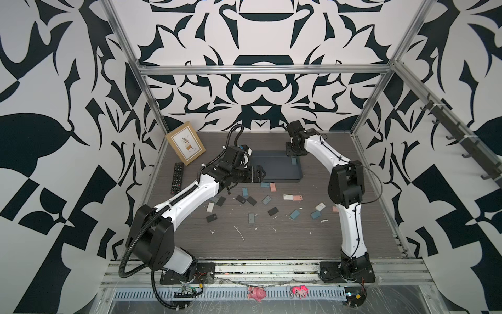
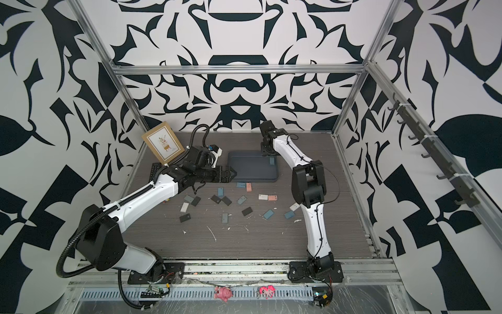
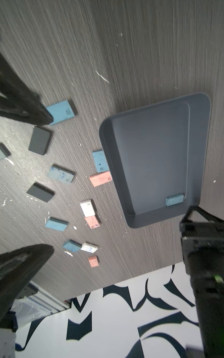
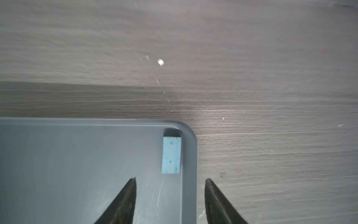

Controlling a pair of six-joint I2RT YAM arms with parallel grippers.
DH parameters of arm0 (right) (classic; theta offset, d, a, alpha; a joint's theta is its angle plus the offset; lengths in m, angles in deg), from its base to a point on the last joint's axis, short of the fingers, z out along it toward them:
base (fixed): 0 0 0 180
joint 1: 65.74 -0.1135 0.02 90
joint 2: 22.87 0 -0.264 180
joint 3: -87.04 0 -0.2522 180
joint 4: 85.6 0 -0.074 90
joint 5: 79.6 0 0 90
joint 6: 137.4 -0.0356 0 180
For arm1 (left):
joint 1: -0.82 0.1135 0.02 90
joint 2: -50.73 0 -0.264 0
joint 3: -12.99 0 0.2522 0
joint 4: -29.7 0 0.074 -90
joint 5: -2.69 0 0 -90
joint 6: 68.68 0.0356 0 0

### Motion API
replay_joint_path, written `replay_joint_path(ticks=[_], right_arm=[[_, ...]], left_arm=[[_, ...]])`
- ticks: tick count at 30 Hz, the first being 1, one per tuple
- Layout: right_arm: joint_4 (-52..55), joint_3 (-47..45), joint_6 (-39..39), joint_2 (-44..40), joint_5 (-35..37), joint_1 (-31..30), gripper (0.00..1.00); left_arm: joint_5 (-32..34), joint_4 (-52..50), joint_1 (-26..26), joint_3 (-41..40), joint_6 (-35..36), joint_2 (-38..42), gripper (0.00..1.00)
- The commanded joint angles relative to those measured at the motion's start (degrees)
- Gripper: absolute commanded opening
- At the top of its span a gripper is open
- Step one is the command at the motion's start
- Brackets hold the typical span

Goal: Put the eraser in the storage box
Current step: Place the eraser in the storage box.

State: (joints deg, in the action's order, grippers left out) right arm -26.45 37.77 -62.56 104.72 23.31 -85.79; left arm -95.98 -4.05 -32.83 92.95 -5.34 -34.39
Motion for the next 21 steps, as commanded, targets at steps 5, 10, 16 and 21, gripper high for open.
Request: replay_joint_path(ticks=[5,10,16,21], right_arm=[[-2.75,-7.81,0.4,-12.75,-0.4,-4.52,0.79],[-5.23,-16.61,0.4,-20.9,-0.7,-9.29,0.91],[-9.89,-30.43,-2.6,-31.69,-3.59,-15.01,0.96],[-13.97,-41.71,-5.14,-38.18,-5.85,-18.26,0.98]], left_arm=[[11.01,-14.31,1.15,2.18,0.59,4.8,0.99],[13.18,-21.46,2.6,1.75,-0.05,6.11,0.99],[13.56,-31.46,4.9,-0.14,-1.96,5.99,0.99],[12.56,-30.33,9.72,-5.32,-3.26,7.4,0.99]])
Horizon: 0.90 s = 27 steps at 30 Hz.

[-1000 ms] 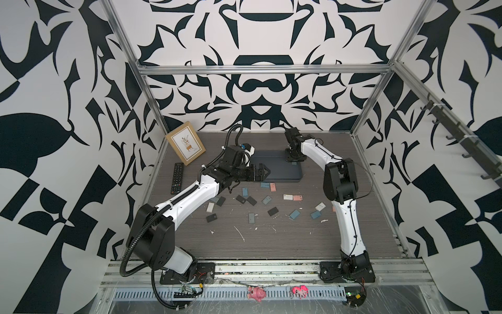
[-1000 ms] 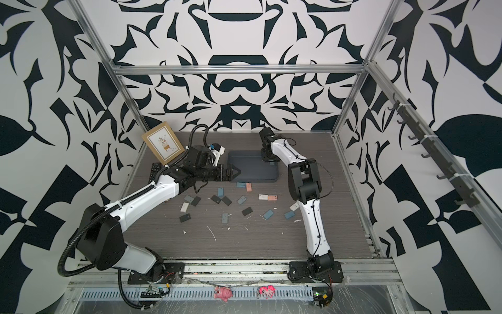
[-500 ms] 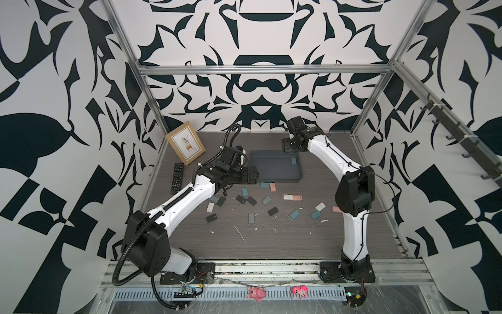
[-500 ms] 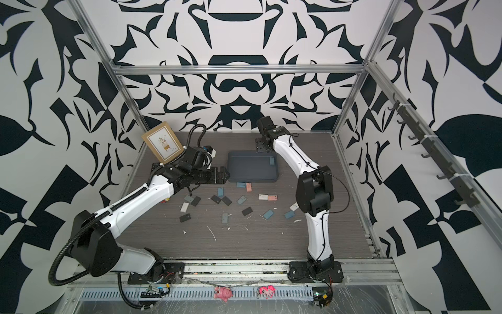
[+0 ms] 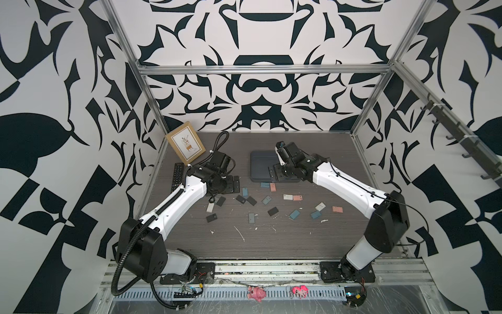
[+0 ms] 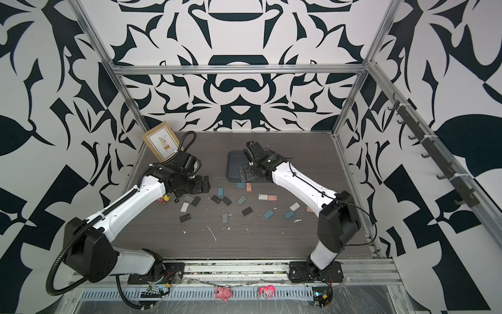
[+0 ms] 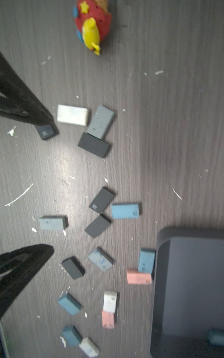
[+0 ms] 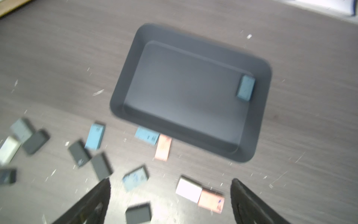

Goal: Put the eraser in the storage box
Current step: Place the eraser in the storage box, then pick up the eraser from the center of the board.

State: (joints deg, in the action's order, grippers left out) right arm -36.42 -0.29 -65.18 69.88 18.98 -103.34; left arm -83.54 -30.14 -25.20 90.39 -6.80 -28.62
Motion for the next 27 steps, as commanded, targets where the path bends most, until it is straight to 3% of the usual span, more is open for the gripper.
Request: replay_joint_path(ticks=[1,6,13,27], right_arm=[[-4.27,-4.98,-2.77,-3.95,-1.72,-1.24,0.99],[-4.99,-10.77,-4.42,-5.54,-3.07,-2.97,0.99],[-7.19,-15.74,-6.68,-6.42,-4.89,-3.48,0.99],[-7.29,-17.05,-7.0,-5.94,-4.18,-3.53,0.99]], left_arm=[[-0.64,-3.11,2.86,-3.88,-2.02,1.74,0.99],[-5.77,2.85,4.22,-6.68,-4.82,-1.47,0.99],[-6.52,5.35,4.22,-6.86,-5.65,-8.11,0.99],[-8.4,8.44,5.9,-8.61,-6.19,-15.13,0.99]])
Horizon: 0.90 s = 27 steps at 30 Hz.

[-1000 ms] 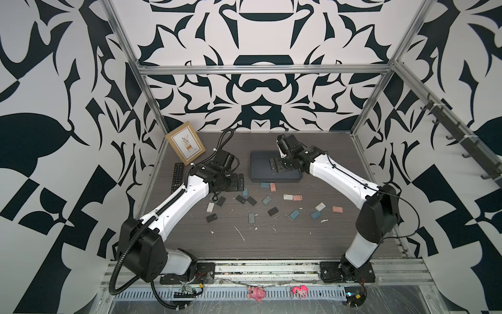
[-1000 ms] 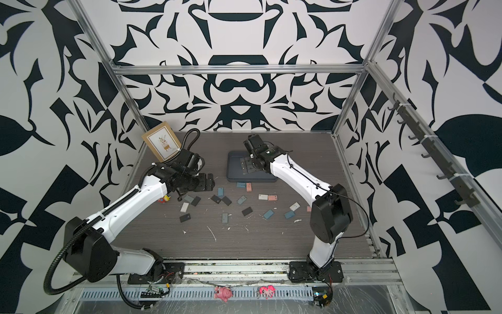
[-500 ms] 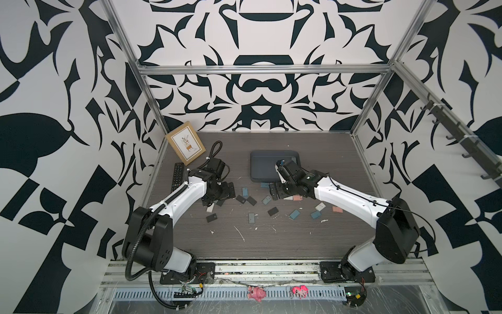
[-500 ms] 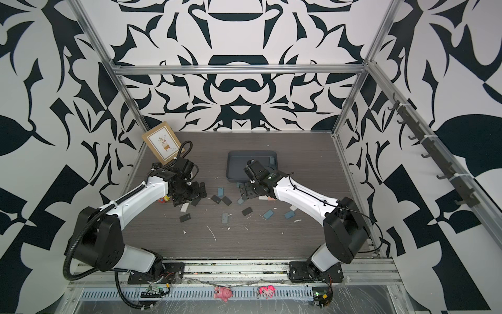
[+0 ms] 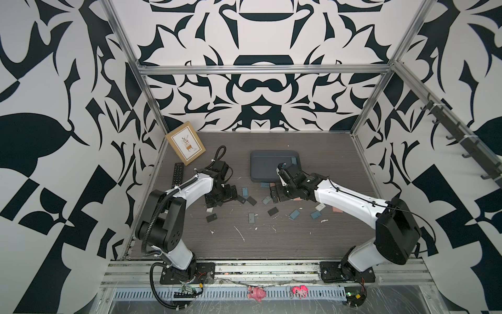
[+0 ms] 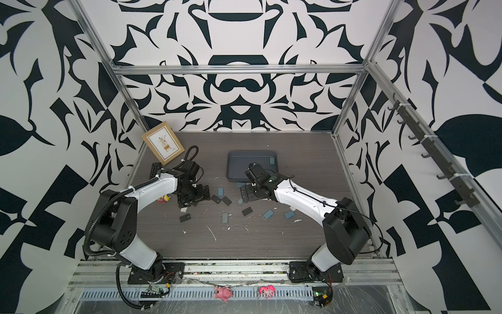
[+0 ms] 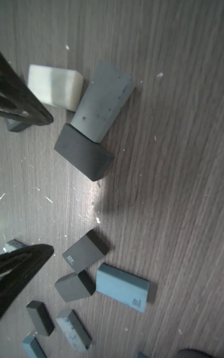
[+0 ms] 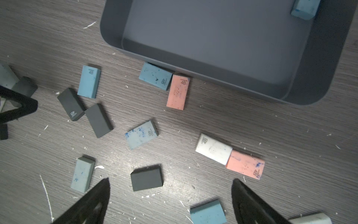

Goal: Put the eraser in the storage box
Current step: Pick up the eraser from the center of the board.

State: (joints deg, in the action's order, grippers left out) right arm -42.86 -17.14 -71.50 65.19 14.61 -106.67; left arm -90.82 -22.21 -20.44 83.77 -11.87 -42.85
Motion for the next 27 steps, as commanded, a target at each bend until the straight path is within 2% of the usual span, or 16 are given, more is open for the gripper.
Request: replay_joint_path(ticks=[1,11,19,27], right_arm=[[-0.77,-0.14,-0.7,-1.13,0.19,-0.21,0.99],[-0.74,-0.36,-0.51,-1.95,1.14,-0.21,0.99],[-0.73,-0.44,-0.56,-2.29,1.43,-0.25,0.99],[-0.86,-0.67,-0.69,-2.48,1.68,-0.21,0.99]], left_arm=[[-1.53,1.28,1.36,-2.32,-1.36,-1.05,0.99],[1.28,2.87,2.03,-0.03,-0.5,-5.29,0.99],[5.34,2.63,2.01,3.66,2.83,-8.24,0.99],[5.18,2.97,0.84,3.64,6.26,-8.03,0.99]])
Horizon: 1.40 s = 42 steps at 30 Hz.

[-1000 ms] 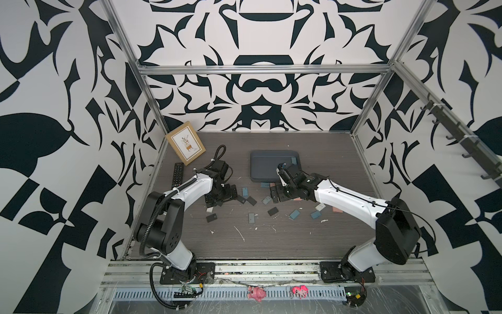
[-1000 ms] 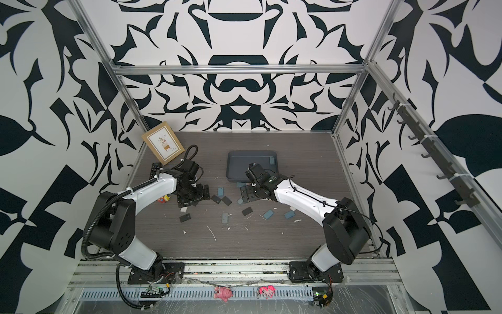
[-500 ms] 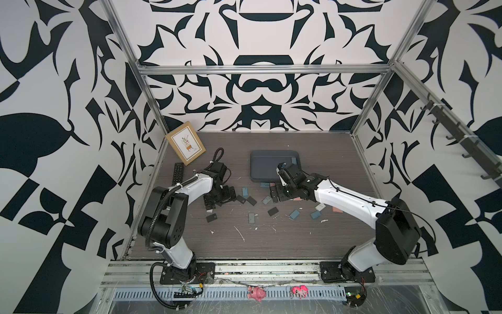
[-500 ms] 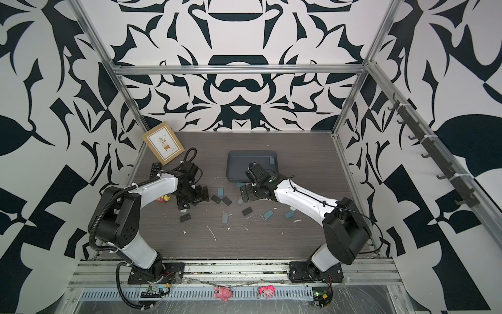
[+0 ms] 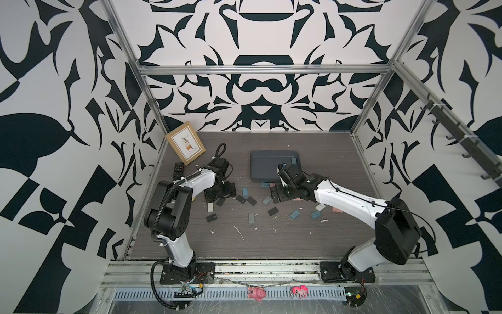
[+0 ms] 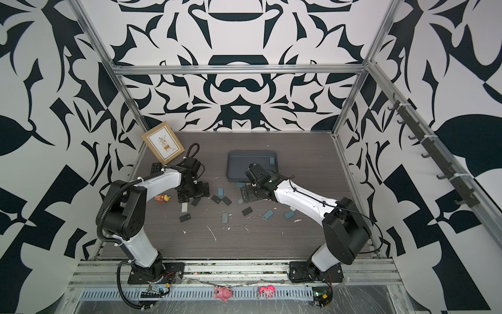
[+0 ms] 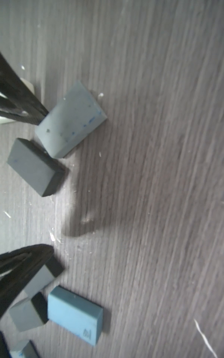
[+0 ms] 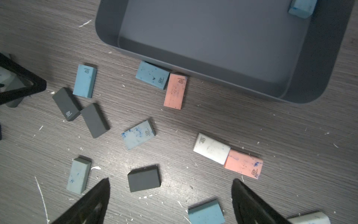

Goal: Put the eraser in the storage box
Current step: Pick up the eraser from the center of the board.

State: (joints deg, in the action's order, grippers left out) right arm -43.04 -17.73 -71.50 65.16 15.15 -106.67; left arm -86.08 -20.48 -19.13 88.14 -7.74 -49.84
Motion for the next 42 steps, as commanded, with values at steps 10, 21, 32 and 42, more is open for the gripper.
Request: replay_joint_path(ticks=[10,21,32,42], right_arm=[[-0.86,-0.32,-1.39,-2.77,1.19,-0.2,0.99],[-1.04,-0.48,-1.99,-3.04,1.2,-0.21,0.99],[-1.22,-0.7,-2.71,-3.27,0.35,-0.29,0.99],[-1.25,-0.83,-3.06,-3.77,0.23,-0.29,0.99]], left_arm=[[3.14,0.85,-3.96,-2.35,2.78,-0.96,0.89],[4.74,-0.91,-4.19,-4.48,2.66,1.67,0.67],[3.66,-0.49,-5.13,-6.36,1.97,3.52,0.52],[5.83,0.56,-5.37,-6.41,1.54,2.29,0.38]])
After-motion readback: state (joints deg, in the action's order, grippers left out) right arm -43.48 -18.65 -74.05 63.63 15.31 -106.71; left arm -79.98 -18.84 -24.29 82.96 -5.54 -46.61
